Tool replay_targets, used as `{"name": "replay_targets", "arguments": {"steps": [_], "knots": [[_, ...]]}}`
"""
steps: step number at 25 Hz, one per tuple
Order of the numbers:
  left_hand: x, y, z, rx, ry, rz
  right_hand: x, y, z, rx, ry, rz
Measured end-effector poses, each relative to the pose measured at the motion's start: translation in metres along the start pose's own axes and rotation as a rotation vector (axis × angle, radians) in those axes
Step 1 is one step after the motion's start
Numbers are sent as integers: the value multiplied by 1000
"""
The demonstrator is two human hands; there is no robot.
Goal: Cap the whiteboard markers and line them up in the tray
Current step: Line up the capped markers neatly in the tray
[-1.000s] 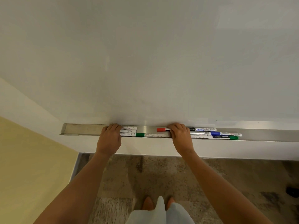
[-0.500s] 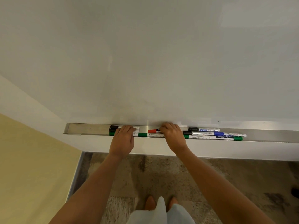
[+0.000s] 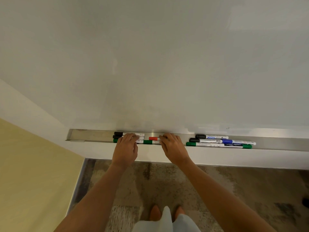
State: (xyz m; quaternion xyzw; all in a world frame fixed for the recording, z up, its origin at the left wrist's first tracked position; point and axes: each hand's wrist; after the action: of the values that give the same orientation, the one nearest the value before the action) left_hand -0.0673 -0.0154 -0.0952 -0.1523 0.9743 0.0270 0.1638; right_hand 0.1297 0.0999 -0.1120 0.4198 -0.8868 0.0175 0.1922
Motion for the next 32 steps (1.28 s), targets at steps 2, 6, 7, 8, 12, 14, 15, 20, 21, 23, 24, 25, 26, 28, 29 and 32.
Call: {"name": "replay_targets", "arguments": {"steps": [2, 6, 7, 8, 12, 14, 15, 20, 21, 23, 24, 25, 26, 28, 29, 32], "knots": [[1, 1, 0, 1, 12, -1, 4, 2, 1, 21, 8, -10], [0, 3, -2, 14, 55, -49, 10, 9, 3, 45, 19, -12], [0, 2, -2, 20, 67, -59, 11, 9, 3, 51, 25, -8], [0, 2, -1, 30, 81, -63, 11, 10, 4, 59, 28, -4], [0, 2, 0, 45, 113, -77, 12, 9, 4, 78, 42, 8], [-2, 4, -1, 44, 120, -83, 13, 9, 4, 80, 41, 11], [-2, 4, -2, 41, 125, -82, 13, 9, 3, 78, 45, 15], [0, 4, -4, 32, 139, -77, 9, 3, -3, -9, 110, 83], [-2, 5, -4, 31, 140, -74, 3, -1, -5, -45, 120, 120], [-9, 5, -4, 26, 139, -58, -14, -15, -11, -103, 117, 202], [-12, 5, -4, 20, 138, -49, -24, -23, -14, -127, 107, 236], [-15, 5, -5, 15, 137, -43, -35, -32, -17, -153, 99, 264], [-18, 5, -5, 16, 136, -40, -46, -41, -20, -180, 95, 291], [-22, 6, -4, 11, 125, -26, -66, -60, -26, -221, 82, 351], [-25, 6, -3, 5, 117, -13, -75, -69, -28, -227, 62, 379], [-31, 6, -2, -6, 117, 13, -94, -87, -36, -192, -24, 402]]}}
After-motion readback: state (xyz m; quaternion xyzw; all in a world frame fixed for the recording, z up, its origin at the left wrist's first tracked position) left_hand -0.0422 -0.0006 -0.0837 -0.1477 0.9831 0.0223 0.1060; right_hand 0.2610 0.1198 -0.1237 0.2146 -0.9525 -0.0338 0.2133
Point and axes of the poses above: each hand's wrist, its own y-axis towards the middle knuckle, its own z-axis out of the palm, x = y × z, and after that the axes turned 5 degrees about x, right-handed
